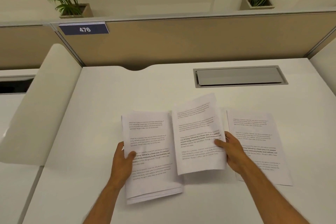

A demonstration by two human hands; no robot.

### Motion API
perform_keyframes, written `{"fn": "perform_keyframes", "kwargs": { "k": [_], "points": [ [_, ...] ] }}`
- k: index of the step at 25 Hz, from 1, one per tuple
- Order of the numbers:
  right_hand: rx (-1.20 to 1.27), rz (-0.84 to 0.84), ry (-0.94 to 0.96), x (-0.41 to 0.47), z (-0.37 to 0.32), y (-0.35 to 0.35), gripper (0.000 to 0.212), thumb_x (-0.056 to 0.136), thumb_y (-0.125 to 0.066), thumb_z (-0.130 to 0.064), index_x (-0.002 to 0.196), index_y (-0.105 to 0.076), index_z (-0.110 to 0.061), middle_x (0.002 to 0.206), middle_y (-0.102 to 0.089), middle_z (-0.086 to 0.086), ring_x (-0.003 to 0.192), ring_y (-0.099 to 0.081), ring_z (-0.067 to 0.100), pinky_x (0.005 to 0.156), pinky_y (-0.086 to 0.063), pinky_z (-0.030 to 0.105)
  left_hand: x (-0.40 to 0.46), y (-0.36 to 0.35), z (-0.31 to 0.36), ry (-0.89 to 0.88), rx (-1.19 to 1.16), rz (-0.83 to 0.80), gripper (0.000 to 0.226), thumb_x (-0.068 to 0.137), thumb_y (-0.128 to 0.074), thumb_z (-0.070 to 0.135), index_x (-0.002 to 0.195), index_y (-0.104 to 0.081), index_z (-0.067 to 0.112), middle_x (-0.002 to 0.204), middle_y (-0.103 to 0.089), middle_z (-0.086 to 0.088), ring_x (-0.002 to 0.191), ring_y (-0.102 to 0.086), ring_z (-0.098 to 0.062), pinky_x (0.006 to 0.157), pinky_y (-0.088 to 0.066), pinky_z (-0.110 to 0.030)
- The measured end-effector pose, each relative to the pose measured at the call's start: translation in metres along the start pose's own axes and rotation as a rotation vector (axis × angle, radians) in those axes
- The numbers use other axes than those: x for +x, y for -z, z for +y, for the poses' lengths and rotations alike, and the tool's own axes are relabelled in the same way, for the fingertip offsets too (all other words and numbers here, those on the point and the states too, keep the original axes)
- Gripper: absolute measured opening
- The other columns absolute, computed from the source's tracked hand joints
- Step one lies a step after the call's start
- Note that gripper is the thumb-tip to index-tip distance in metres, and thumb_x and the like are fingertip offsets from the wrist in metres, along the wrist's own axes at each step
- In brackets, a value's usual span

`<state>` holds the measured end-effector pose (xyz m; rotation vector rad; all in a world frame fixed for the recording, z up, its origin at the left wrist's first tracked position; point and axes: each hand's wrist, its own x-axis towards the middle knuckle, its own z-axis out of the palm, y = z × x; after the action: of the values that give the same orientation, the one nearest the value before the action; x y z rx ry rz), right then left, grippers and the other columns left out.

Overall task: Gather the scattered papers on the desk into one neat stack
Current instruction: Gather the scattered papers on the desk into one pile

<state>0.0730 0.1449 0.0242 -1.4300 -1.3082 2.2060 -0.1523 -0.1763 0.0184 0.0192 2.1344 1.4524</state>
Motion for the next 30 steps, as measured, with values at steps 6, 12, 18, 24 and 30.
{"fn": "perform_keyframes", "kwargs": {
  "k": [6, 12, 18, 24, 30],
  "points": [
    [-0.077, -0.215, -0.034, -0.021, 0.005, -0.039, 0.041, 0.08, -0.081, -0.008, 0.119, -0.068, -0.01, 0.117, -0.078, 0.012, 0.101, -0.076, 0.031, 0.075, -0.064, 0.038, -0.007, -0.022, 0.019, 0.085, -0.203, -0.126, 0.032, 0.098, -0.066, 0.008, 0.114, -0.062, 0.035, 0.109, -0.081, 0.001, 0.093, -0.08, -0.027, 0.068, -0.066, -0.044],
    [-0.082, -0.183, -0.091, -0.039, 0.016, -0.042, 0.044, 0.082, -0.082, -0.011, 0.121, -0.062, -0.016, 0.117, -0.077, 0.009, 0.102, -0.076, 0.032, 0.088, -0.061, 0.053, -0.017, -0.055, 0.035, -0.008, -0.155, -0.218, 0.013, 0.098, -0.066, 0.032, 0.111, -0.064, 0.033, 0.108, -0.081, -0.001, 0.094, -0.079, -0.023, 0.069, -0.064, -0.032],
    [-0.126, -0.119, 0.014, -0.042, 0.005, -0.01, 0.035, 0.087, -0.077, -0.012, 0.12, -0.069, -0.02, 0.111, -0.08, 0.004, 0.098, -0.078, 0.027, 0.084, -0.063, 0.05, -0.027, -0.094, 0.031, 0.157, -0.259, -0.353, 0.034, 0.107, -0.046, 0.036, 0.137, -0.061, 0.027, 0.129, -0.074, 0.003, 0.118, -0.07, -0.023, 0.103, -0.053, -0.049],
    [-0.365, 0.184, 0.185, -0.022, -0.011, 0.059, 0.02, 0.089, -0.074, -0.032, 0.109, -0.074, -0.033, 0.118, -0.074, 0.001, 0.108, -0.069, 0.025, 0.081, -0.054, 0.033, -0.032, -0.127, 0.038, 0.1, -0.119, -0.288, 0.042, 0.098, -0.061, 0.001, 0.126, -0.059, 0.032, 0.12, -0.074, 0.003, 0.095, -0.078, -0.015, 0.073, -0.065, -0.035],
    [-0.978, 0.698, -0.231, -0.01, 0.017, 0.172, 0.107, 0.076, -0.084, -0.042, 0.154, -0.022, -0.003, 0.151, -0.03, 0.025, 0.134, -0.033, 0.049, 0.103, -0.039, 0.061, -0.029, -0.126, 0.038, 0.062, -0.137, -0.213, 0.043, 0.099, -0.061, 0.002, 0.115, -0.061, 0.042, 0.115, -0.075, 0.012, 0.092, -0.079, -0.012, 0.07, -0.065, -0.032]
  ]
}}
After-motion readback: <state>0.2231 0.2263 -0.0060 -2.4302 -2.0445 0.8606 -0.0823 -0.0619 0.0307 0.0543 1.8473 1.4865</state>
